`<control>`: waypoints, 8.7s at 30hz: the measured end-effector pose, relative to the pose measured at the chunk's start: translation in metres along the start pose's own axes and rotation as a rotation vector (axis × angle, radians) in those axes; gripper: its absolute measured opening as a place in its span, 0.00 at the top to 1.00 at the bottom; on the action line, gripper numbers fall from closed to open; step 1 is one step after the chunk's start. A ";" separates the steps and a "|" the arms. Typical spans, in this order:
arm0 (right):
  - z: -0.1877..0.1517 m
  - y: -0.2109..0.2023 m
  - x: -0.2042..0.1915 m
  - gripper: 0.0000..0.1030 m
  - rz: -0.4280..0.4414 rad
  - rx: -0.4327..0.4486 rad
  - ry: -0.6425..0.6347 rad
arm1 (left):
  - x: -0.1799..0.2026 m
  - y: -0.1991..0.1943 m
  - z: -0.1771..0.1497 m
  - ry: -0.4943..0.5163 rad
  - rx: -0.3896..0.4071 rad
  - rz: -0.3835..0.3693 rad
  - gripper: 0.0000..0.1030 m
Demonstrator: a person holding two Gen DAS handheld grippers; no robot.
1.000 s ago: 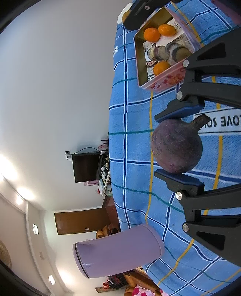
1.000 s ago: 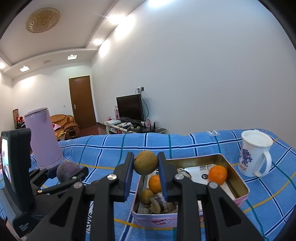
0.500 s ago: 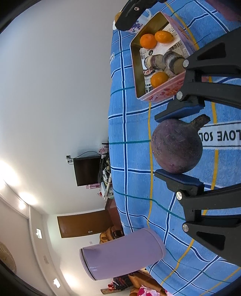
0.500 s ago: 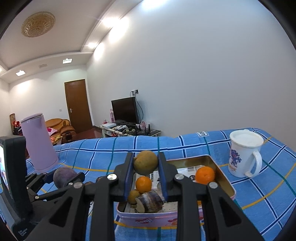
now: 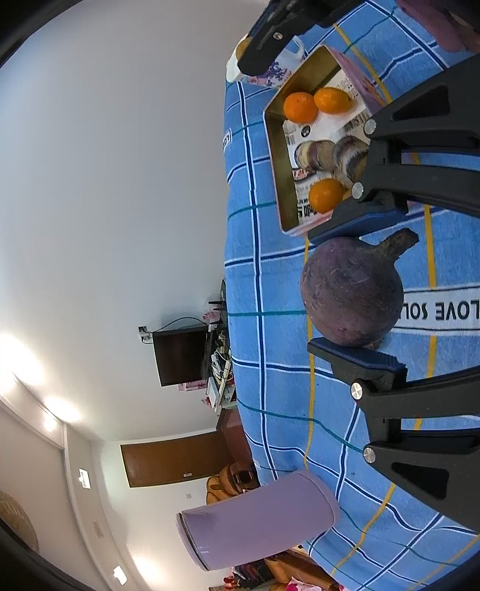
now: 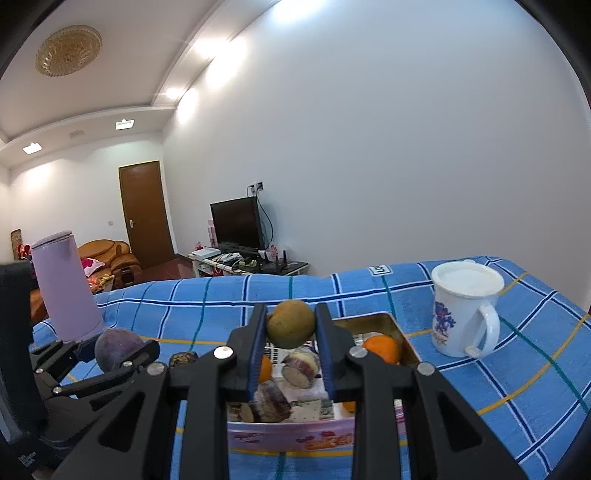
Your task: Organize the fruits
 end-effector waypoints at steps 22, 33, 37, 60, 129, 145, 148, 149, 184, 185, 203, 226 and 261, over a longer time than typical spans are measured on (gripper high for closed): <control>0.004 -0.008 0.052 0.72 -0.101 0.001 0.020 | 0.061 0.014 0.020 0.036 0.012 -0.111 0.47; 0.003 -0.007 0.061 0.72 -0.127 -0.015 0.025 | 0.078 0.031 0.028 0.041 0.000 -0.158 0.47; 0.002 -0.004 0.063 0.72 -0.141 -0.029 0.028 | 0.087 0.041 0.034 0.031 -0.017 -0.177 0.47; 0.006 0.055 0.072 0.72 -0.107 -0.187 0.211 | 0.080 0.079 0.041 -0.044 -0.086 -0.279 0.48; 0.015 -0.016 0.063 0.00 -0.364 0.188 0.029 | 0.102 0.041 0.014 0.128 0.079 -0.089 0.16; 0.005 -0.046 0.053 0.00 -0.338 0.181 0.038 | 0.083 0.006 -0.004 0.082 0.067 -0.120 0.16; 0.003 -0.049 0.050 0.00 -0.327 0.174 0.041 | 0.079 0.001 -0.006 0.070 0.068 -0.119 0.16; 0.002 -0.050 0.049 0.00 -0.324 0.172 0.044 | 0.078 -0.001 -0.007 0.067 0.067 -0.119 0.16; -0.016 -0.046 -0.020 0.00 -0.216 0.080 0.032 | 0.003 -0.012 -0.023 0.054 -0.010 -0.032 0.16; -0.016 -0.043 -0.025 0.00 -0.207 0.075 0.028 | -0.001 -0.011 -0.023 0.058 -0.011 -0.026 0.16; -0.016 -0.001 -0.079 0.00 -0.155 0.009 0.003 | -0.102 0.053 -0.025 0.056 -0.208 0.067 0.16; -0.019 0.006 -0.082 0.00 -0.138 -0.033 -0.015 | -0.046 0.107 -0.036 0.234 -0.409 -0.155 0.45; -0.048 0.160 -0.166 0.42 0.128 -0.535 -0.103 | -0.189 0.080 0.015 -0.144 -0.126 0.182 0.57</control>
Point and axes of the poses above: each gripper's, at about its wrist camera, not at the fingertips, and y roughly the way its jaws point, x to its right, z to its top, the point moved 5 cm from there along y, roughly the way its jaws point, and after that the axes turned 4 degrees about -y, right-handed, at the moved point
